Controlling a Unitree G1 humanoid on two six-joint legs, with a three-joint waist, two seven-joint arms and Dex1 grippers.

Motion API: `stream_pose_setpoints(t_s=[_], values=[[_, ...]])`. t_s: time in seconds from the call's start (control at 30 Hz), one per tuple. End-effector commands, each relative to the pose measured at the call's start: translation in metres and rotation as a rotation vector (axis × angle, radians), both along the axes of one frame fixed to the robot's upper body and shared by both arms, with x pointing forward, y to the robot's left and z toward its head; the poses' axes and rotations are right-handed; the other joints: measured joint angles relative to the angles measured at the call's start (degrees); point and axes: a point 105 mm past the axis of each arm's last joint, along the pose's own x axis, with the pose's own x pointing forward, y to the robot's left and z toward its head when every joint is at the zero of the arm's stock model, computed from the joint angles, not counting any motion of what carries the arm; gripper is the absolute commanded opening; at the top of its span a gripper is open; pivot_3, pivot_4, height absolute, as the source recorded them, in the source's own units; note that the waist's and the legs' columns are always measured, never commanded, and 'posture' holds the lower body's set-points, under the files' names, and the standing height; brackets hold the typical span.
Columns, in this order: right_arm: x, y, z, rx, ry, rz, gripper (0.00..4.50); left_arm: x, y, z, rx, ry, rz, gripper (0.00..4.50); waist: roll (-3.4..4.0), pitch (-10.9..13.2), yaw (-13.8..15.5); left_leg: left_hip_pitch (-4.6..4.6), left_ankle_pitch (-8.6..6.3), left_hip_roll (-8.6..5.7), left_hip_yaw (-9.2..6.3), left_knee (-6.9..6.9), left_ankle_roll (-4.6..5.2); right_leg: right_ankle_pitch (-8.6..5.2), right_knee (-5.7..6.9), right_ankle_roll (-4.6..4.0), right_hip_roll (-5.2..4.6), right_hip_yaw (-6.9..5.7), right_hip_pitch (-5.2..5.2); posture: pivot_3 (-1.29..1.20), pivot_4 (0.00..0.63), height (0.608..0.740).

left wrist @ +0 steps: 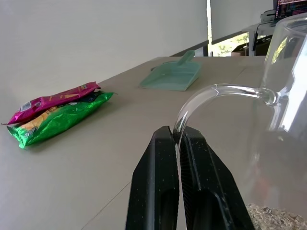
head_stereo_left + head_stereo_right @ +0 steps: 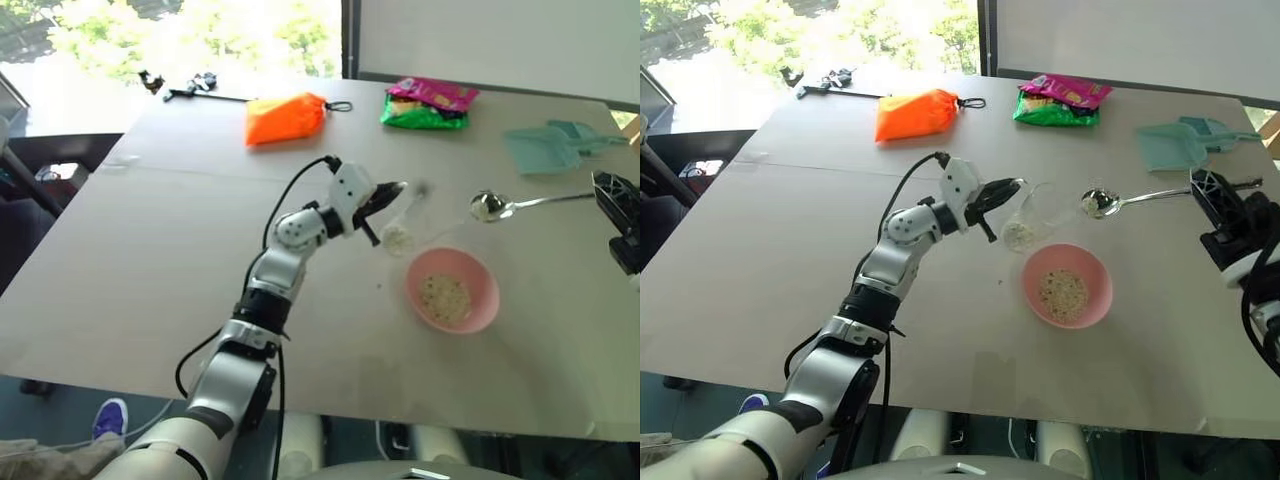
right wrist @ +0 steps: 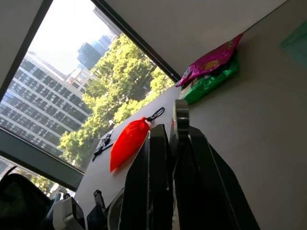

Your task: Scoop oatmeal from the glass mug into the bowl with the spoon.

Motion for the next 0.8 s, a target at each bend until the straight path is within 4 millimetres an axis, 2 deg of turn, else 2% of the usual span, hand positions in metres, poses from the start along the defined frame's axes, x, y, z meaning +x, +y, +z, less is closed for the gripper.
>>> stream_pose_setpoints(t_s=[0.03,0.13,0.3,0.4,0.63,0.8], values=[[-0.019,0.004,0.012,-0.028,-0.077,0.003,0.0,-0.001,-0.007,0.021,-0.019,-0.077,-0.032,0.09,0.03,0.0,0.0,-0.01,0.0,-0.01,-0.03,0.0,0.01,0.0,0.0,0.0,0.0,-0.01,0.01,0.0,0.15,0.74],[-0.024,0.008,0.005,-0.106,-0.037,0.039,0.0,0.001,-0.007,0.022,-0.019,-0.079,-0.03,0.09,0.06,0.0,-0.1,0.04,-0.04,-0.03,-0.02,0.02,0.08,0.0,0.02,0.01,0.0,0.03,0.04,0.0,0.15,0.74],[-0.027,0.025,-0.012,-0.412,0.131,0.141,0.0,0.006,-0.001,0.026,-0.022,-0.091,-0.006,0.09,0.08,0.0,-0.1,0.24,-0.14,-0.05,-0.12,0.03,0.24,-0.01,-0.01,0.01,0.01,0.02,0.27,0.0,0.15,0.74],[-0.024,0.033,-0.017,-0.581,0.154,0.173,0.0,0.007,0.003,0.027,-0.023,-0.095,0.005,0.09,0.03,0.0,-0.1,0.6,-0.15,-0.05,-0.24,-0.01,0.26,-0.02,-0.01,0.02,0.01,0.1,0.59,0.0,0.15,0.74],[-0.019,0.052,-0.014,-1.024,0.033,0.228,0.0,0.006,0.011,0.024,-0.029,-0.094,0.032,0.09,0.0,0.0,0.0,0.69,-0.15,-0.06,-0.42,-0.01,0.26,-0.03,-0.08,0.04,0.03,0.06,0.75,0.0,0.15,0.74],[-0.022,0.065,0.003,-1.082,-0.144,0.27,0.0,0.005,0.013,0.022,-0.033,-0.095,0.048,0.09,-0.05,0.0,0.0,0.66,-0.15,-0.11,-0.51,-0.02,0.26,-0.07,-0.13,0.11,0.04,0.08,0.79,0.0,0.15,0.74]])
